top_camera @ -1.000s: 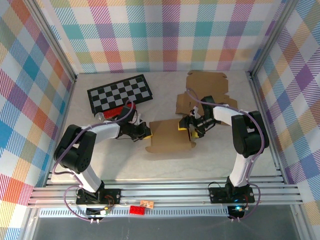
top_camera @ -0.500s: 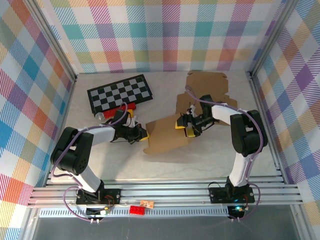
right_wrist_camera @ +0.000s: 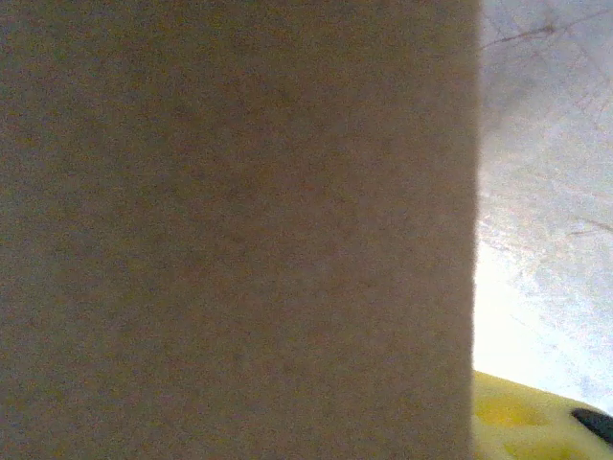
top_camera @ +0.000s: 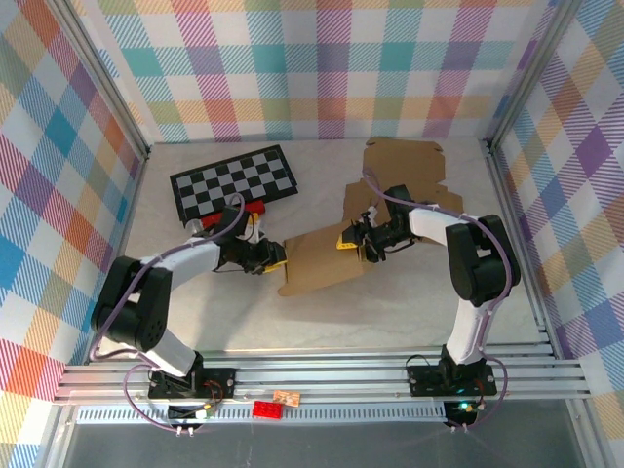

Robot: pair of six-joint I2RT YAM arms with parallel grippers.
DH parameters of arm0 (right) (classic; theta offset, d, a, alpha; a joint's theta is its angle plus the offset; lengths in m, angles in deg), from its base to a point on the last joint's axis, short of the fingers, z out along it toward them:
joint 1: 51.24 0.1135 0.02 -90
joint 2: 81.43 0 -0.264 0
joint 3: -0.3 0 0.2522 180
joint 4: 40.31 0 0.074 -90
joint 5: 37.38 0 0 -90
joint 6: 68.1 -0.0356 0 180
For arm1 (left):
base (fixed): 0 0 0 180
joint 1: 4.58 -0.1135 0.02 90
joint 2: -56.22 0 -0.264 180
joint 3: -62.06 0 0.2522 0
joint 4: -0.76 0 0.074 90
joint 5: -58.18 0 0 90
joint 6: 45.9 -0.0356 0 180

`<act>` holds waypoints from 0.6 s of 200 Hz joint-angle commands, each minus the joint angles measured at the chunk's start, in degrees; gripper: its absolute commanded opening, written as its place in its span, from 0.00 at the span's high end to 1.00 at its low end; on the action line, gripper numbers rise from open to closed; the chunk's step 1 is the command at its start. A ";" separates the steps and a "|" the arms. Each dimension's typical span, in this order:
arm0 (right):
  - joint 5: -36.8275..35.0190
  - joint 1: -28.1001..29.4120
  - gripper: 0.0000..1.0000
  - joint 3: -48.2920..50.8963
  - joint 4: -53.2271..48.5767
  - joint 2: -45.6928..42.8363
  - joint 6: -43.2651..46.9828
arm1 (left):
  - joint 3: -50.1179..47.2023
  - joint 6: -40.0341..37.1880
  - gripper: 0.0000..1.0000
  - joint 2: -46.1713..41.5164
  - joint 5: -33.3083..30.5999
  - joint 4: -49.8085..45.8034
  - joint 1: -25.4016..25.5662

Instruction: Fold the paper box

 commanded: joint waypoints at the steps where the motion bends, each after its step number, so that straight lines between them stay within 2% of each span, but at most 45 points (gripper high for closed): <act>1: 2.41 -0.71 0.49 1.13 -0.07 -2.45 -7.74 | 6.33 -8.37 0.67 -7.37 -9.61 -7.93 3.03; 18: 3.45 -1.53 0.51 1.27 -1.04 -2.76 -12.14 | 8.88 -15.90 0.68 -10.98 -12.66 -8.46 6.39; 36: 3.44 -2.33 0.53 1.47 -3.56 -4.02 -16.52 | 7.56 -27.32 0.68 -16.28 -11.49 -4.78 11.20; 53: 3.45 -3.42 0.53 2.50 -7.08 -4.98 -21.43 | 6.79 -36.20 0.62 -19.83 -11.80 -4.89 15.07; 73: 4.99 -4.36 0.54 5.14 -8.38 -6.28 -26.85 | 8.87 -45.80 0.59 -20.29 -8.97 -10.56 18.13; 88: 5.21 -5.31 0.54 7.26 -7.87 -8.05 -30.65 | 10.41 -52.79 0.54 -19.99 -9.45 -14.97 21.32; 120: 6.86 -7.12 0.56 8.54 -10.13 -7.81 -35.12 | 13.08 -62.35 0.52 -17.30 -16.39 -20.74 25.68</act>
